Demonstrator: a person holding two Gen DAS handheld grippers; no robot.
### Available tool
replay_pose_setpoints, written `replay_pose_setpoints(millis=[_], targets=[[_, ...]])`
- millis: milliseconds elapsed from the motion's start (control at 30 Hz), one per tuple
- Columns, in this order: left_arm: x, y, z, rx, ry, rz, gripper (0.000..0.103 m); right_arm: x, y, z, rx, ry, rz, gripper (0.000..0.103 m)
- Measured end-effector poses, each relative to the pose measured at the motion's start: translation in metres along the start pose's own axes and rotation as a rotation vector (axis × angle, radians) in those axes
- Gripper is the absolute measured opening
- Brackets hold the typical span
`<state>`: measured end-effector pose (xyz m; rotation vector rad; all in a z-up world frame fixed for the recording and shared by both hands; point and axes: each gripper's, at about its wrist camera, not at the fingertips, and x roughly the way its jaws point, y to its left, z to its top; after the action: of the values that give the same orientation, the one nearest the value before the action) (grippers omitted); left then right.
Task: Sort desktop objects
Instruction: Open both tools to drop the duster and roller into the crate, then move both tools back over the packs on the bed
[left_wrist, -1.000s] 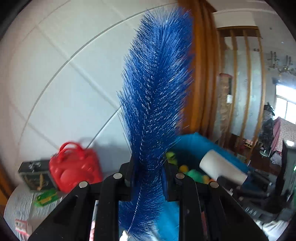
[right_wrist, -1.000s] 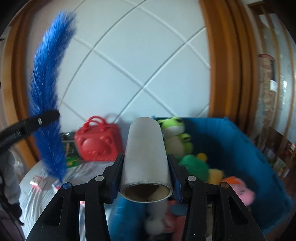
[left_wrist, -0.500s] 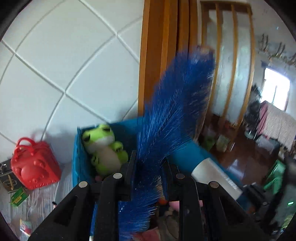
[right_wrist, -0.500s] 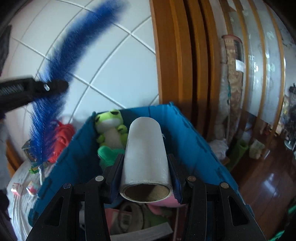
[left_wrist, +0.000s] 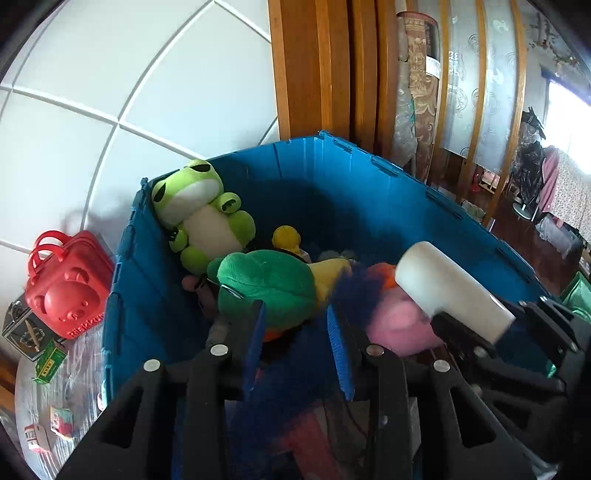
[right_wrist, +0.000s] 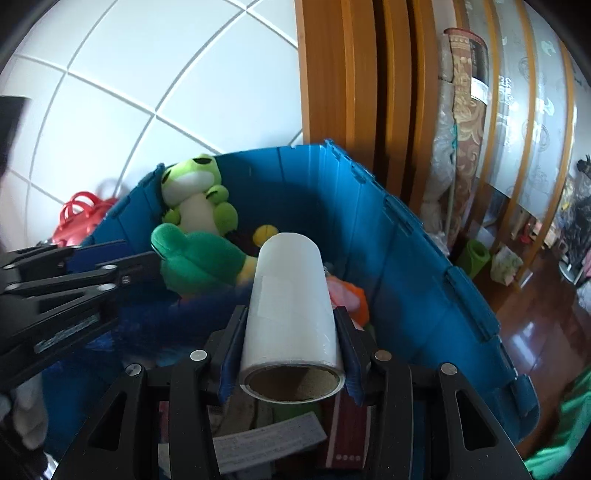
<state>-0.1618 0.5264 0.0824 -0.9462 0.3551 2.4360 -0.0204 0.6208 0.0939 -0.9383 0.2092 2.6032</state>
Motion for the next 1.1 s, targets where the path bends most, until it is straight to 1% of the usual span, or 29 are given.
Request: replay_pose_setpoints(millis=[133,167,200,233,267,300,333,367,400,467,567,667,733,767,800,833,900,967,1100], targets=[[-0.010,0.003,-0.013,-0.014,-0.030,-0.012,0.035,-0.001,0.002,-0.002,-0.014,0.003,0.001,0.046],[-0.015,0.005,-0.018,-0.018,-0.041,-0.012,0.037,-0.002,0.003,-0.003,-0.013,-0.002,0.001,0.049],[-0.020,0.006,-0.022,-0.025,-0.053,-0.010,0.043,-0.003,0.003,-0.004,-0.013,-0.008,0.001,0.052],[-0.023,0.009,-0.024,-0.029,-0.063,-0.007,0.048,-0.006,0.003,-0.005,-0.013,-0.017,0.002,0.062],[-0.029,0.010,-0.028,-0.034,-0.083,-0.002,0.058,-0.008,0.004,-0.005,-0.014,-0.029,0.000,0.077],[-0.035,0.012,-0.031,-0.037,-0.103,0.006,0.066,-0.013,0.006,-0.006,-0.013,-0.047,-0.003,0.084],[-0.043,0.014,-0.033,-0.041,-0.127,0.017,0.068,-0.018,0.007,-0.007,-0.013,-0.063,-0.003,0.095],[-0.051,0.016,-0.037,-0.046,-0.153,0.023,0.071,-0.023,0.008,-0.008,-0.012,-0.079,-0.002,0.100],[-0.058,0.018,-0.040,-0.049,-0.175,0.027,0.072,-0.030,0.009,-0.009,-0.009,-0.100,-0.004,0.103],[-0.074,0.024,-0.047,-0.063,-0.228,0.044,0.076,-0.040,0.012,-0.010,-0.007,-0.129,-0.008,0.103],[-0.097,0.039,-0.058,-0.100,-0.295,0.062,0.076,-0.061,0.021,-0.011,-0.010,-0.179,-0.014,0.103],[-0.121,0.060,-0.073,-0.142,-0.354,0.095,0.077,-0.084,0.039,-0.013,-0.015,-0.239,0.019,0.103],[-0.134,0.077,-0.084,-0.172,-0.385,0.129,0.083,-0.095,0.053,-0.013,-0.019,-0.272,0.056,0.103],[-0.140,0.086,-0.091,-0.189,-0.399,0.154,0.092,-0.100,0.061,-0.014,-0.023,-0.285,0.076,0.103],[-0.146,0.096,-0.098,-0.202,-0.415,0.179,0.098,-0.105,0.075,-0.015,-0.032,-0.301,0.105,0.103],[-0.152,0.106,-0.105,-0.217,-0.428,0.208,0.100,-0.109,0.085,-0.016,-0.040,-0.314,0.126,0.103],[-0.161,0.128,-0.119,-0.246,-0.441,0.260,0.100,-0.116,0.112,-0.018,-0.068,-0.344,0.177,0.103],[-0.168,0.151,-0.133,-0.274,-0.438,0.287,0.100,-0.120,0.142,-0.019,-0.099,-0.355,0.228,0.103],[-0.179,0.204,-0.166,-0.338,-0.413,0.347,0.100,-0.125,0.198,-0.024,-0.156,-0.373,0.313,0.103]])
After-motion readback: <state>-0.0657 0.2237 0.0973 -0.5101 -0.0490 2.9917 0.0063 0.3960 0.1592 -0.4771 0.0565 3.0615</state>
